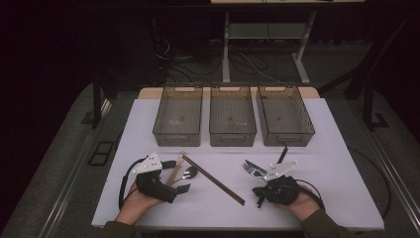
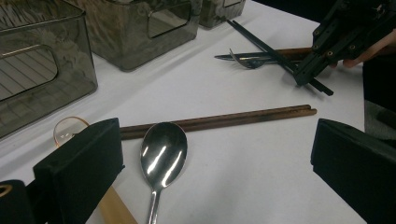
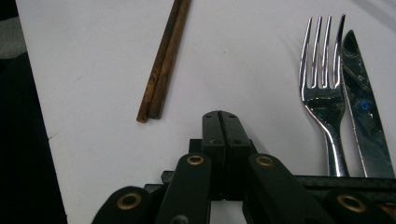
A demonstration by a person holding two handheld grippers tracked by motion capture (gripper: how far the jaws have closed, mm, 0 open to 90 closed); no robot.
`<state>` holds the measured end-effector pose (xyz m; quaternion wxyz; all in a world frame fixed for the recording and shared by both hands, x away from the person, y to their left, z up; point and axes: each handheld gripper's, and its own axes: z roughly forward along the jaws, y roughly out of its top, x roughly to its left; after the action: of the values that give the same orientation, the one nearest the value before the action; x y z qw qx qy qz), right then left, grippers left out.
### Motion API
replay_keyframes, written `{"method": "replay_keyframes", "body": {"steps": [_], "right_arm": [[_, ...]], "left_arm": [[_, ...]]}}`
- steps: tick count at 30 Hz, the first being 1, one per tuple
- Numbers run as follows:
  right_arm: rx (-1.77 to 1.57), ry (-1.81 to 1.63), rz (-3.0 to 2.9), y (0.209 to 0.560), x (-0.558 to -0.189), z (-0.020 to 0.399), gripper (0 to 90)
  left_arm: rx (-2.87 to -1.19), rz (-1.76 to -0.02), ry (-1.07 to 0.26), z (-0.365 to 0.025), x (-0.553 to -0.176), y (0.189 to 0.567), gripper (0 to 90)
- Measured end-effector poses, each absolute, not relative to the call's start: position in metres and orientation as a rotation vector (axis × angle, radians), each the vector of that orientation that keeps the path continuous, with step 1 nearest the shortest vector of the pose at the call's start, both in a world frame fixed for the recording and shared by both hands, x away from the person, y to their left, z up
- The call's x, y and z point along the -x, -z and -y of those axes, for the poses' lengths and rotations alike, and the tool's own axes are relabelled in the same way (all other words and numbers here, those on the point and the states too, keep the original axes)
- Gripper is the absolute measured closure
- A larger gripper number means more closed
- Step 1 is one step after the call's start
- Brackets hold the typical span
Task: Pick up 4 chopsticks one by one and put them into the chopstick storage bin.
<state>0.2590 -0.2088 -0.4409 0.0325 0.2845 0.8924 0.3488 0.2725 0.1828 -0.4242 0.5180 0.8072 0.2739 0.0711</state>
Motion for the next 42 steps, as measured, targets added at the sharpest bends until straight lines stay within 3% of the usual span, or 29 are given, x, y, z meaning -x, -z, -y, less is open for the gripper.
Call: {"method": "replay_keyframes", "body": {"steps": [42], "right_arm": [[-0.897,-0.998,-2.791,0.437,-0.241,0.221,89.4]], "left_arm": [[-1.936,-0.651,-0.164,-0.184,-0.272,0.424,1.4]]}}
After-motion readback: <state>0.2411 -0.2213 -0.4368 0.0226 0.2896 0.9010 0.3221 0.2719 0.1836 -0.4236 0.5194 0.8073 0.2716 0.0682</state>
